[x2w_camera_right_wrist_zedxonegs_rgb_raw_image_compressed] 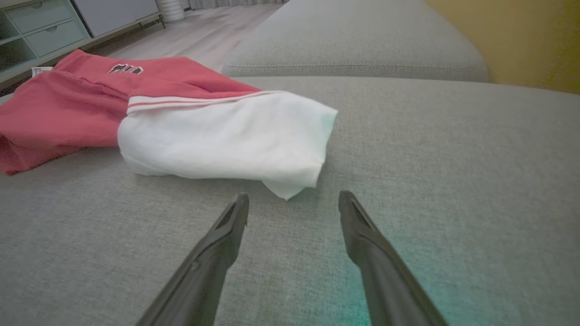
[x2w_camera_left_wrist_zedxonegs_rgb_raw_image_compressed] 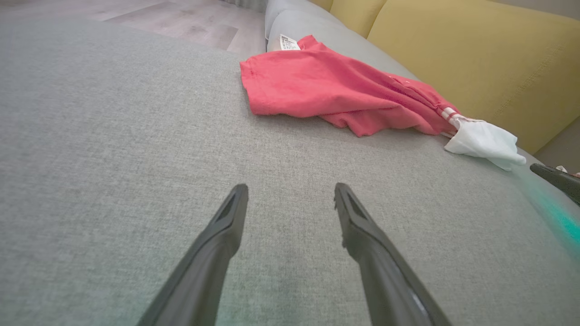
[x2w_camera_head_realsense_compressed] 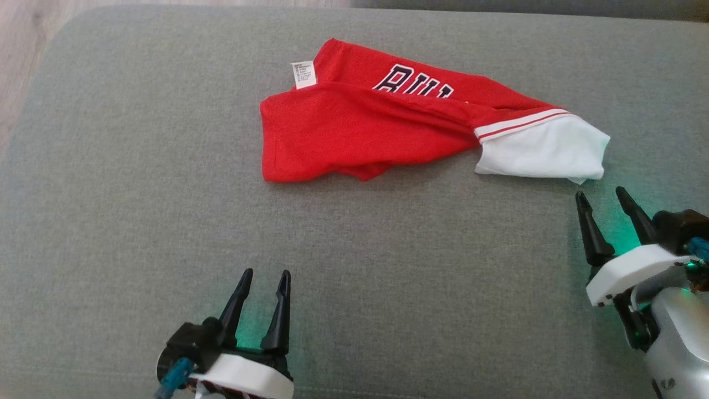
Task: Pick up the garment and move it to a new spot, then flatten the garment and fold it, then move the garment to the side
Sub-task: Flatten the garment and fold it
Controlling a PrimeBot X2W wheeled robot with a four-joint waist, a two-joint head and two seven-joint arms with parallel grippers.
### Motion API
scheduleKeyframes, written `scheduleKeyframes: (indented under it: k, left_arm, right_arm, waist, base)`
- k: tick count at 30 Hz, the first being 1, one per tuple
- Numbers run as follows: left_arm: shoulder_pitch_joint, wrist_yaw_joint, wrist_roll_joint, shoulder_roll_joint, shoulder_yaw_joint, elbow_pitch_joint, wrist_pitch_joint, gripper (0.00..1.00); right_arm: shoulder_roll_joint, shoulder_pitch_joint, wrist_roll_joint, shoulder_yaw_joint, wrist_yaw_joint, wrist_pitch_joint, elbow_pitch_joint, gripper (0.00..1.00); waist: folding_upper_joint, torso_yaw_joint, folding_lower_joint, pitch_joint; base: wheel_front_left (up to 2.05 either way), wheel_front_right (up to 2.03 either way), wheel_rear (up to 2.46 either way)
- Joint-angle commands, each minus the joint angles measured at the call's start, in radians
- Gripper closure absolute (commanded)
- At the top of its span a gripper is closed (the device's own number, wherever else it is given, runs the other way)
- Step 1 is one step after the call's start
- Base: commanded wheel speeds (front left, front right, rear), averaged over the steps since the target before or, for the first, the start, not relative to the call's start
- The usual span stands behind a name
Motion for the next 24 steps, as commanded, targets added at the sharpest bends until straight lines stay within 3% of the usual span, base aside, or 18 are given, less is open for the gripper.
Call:
scheduleKeyframes:
  k: [1, 8, 20, 21, 23, 24]
  left_arm:
    - [-0.035, 0.002, 0.003, 0.001, 0.029, -0.024, -0.005, 0.0]
    - [-0.052, 0.002, 0.001, 0.001, 0.022, -0.029, -0.005, 0.0]
    - [-0.054, 0.002, 0.005, 0.001, 0.024, -0.034, -0.005, 0.0]
    - [-0.053, 0.002, 0.005, 0.001, 0.024, -0.034, -0.005, 0.0]
    - [-0.053, 0.002, 0.004, 0.001, 0.025, -0.032, -0.005, 0.0]
    - [-0.054, 0.002, 0.004, 0.001, 0.025, -0.031, -0.005, 0.0]
  right_arm:
    - [-0.003, -0.03, 0.004, 0.005, -0.001, -0.006, -0.002, 0.0]
    - [0.023, -0.07, 0.02, -0.005, -0.001, -0.006, 0.095, 0.0]
    - [0.034, -0.069, 0.001, -0.051, -0.001, -0.006, 0.022, 0.0]
    - [0.035, -0.065, 0.001, -0.052, -0.001, -0.006, 0.019, 0.09]
    - [0.038, -0.062, 0.005, -0.05, -0.001, -0.006, 0.021, 0.67]
    - [0.04, -0.064, 0.007, -0.048, -0.001, -0.006, 0.021, 0.82]
  waist:
    - [0.0, 0.006, 0.0, 0.009]
    - [0.0, 0.027, 0.0, 0.034]
    - [0.0, 0.032, 0.0, 0.041]
    - [0.0, 0.032, 0.0, 0.04]
    - [0.0, 0.03, 0.0, 0.041]
    - [0.0, 0.03, 0.0, 0.042]
  base:
    - [0.0, 0.0, 0.0]
    - [0.0, 0.0, 0.0]
    - [0.0, 0.0, 0.0]
    - [0.0, 0.0, 0.0]
    - [0.0, 0.0, 0.0]
    - [0.0, 0.0, 0.0]
